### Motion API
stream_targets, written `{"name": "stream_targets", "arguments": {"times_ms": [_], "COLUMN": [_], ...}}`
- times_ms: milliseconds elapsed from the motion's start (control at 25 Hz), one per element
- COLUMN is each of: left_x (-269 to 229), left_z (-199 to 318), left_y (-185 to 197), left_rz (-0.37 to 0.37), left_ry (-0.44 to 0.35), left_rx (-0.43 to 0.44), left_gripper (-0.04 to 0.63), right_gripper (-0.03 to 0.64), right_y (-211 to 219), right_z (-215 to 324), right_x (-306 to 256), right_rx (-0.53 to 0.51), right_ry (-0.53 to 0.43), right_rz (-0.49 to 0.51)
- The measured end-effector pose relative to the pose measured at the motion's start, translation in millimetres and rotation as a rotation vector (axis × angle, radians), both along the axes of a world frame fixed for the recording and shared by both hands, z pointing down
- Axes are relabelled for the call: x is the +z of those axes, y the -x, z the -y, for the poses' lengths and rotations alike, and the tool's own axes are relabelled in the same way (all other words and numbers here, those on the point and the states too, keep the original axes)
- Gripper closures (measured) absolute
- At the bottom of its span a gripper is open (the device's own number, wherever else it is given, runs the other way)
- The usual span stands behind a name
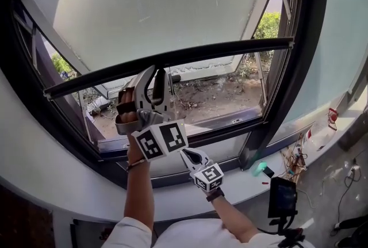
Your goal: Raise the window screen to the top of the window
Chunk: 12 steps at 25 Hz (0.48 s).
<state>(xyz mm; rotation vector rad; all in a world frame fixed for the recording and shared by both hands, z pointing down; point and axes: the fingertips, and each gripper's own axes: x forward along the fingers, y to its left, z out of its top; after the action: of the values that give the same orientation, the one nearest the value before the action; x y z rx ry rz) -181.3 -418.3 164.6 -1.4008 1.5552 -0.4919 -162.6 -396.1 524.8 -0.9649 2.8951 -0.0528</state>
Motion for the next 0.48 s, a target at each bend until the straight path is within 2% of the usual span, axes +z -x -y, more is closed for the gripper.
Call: {"name": "stream_targets", "arguments": {"times_ms": [200, 480], "left_x": [-27, -49], "left_z": [-2, -1], "left_y": [3, 4], "left_rz": [0.02, 0.06], "left_ry": [-0.038, -0.082], "left_rx": [-0.008, -0.043], "left_gripper": [0.532, 0.532], "right_gripper": [0.611, 0.611], "right_y": [0, -3], "right_z": [2, 7], "right_x": [-27, -50], "right_rx": [0.01, 0.036], "right_ry": [-0.029, -0.117], "right_rz": [0.024, -0.031]}}
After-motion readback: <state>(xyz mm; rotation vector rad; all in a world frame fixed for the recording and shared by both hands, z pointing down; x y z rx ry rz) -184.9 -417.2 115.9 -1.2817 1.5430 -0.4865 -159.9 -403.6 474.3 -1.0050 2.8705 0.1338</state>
